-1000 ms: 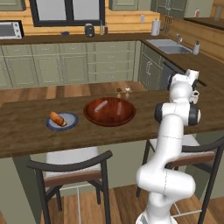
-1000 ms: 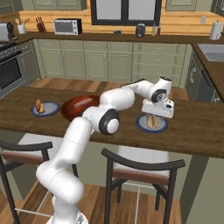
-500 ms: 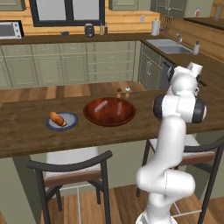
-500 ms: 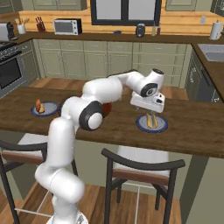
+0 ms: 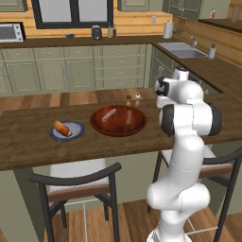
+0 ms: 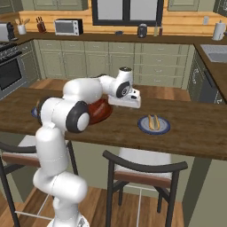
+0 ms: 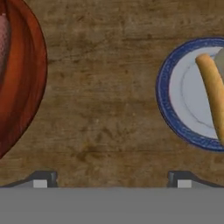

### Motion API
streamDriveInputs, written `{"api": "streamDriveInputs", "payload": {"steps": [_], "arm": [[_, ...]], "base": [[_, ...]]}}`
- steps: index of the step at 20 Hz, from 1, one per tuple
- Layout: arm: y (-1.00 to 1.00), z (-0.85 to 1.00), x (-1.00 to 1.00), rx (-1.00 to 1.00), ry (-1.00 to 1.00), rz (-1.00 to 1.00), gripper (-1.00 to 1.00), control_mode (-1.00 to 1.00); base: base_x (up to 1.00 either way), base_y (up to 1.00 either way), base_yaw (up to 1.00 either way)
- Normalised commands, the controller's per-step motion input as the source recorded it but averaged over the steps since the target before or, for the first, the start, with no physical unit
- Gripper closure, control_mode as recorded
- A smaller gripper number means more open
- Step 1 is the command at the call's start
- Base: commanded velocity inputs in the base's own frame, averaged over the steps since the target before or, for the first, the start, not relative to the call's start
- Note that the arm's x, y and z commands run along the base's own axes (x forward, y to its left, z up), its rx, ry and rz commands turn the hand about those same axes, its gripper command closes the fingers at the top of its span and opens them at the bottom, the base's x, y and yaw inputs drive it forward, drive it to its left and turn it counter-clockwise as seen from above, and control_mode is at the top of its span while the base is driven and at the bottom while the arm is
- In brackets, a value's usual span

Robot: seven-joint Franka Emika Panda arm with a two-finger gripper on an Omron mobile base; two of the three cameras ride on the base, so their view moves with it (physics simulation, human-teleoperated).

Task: Place one bun and one sausage from the bowl on each plate.

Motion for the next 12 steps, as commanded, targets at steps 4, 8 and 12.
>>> {"api": "streamDriveInputs", "payload": {"steps": [4,8,12], "arm": [[1.0,0.19,0.47,-0.13,0.04,0.07,-1.0,-1.0],[1.0,0.05,0.42,-0.06,0.0,0.04,-1.0,-1.0],[0.99,-0.01,0.51,0.0,-0.05,0.01,-1.0,-1.0]], "base": [[0.0,0.0,0.0],[0.0,0.0,0.0],[0.0,0.0,0.0]]}}
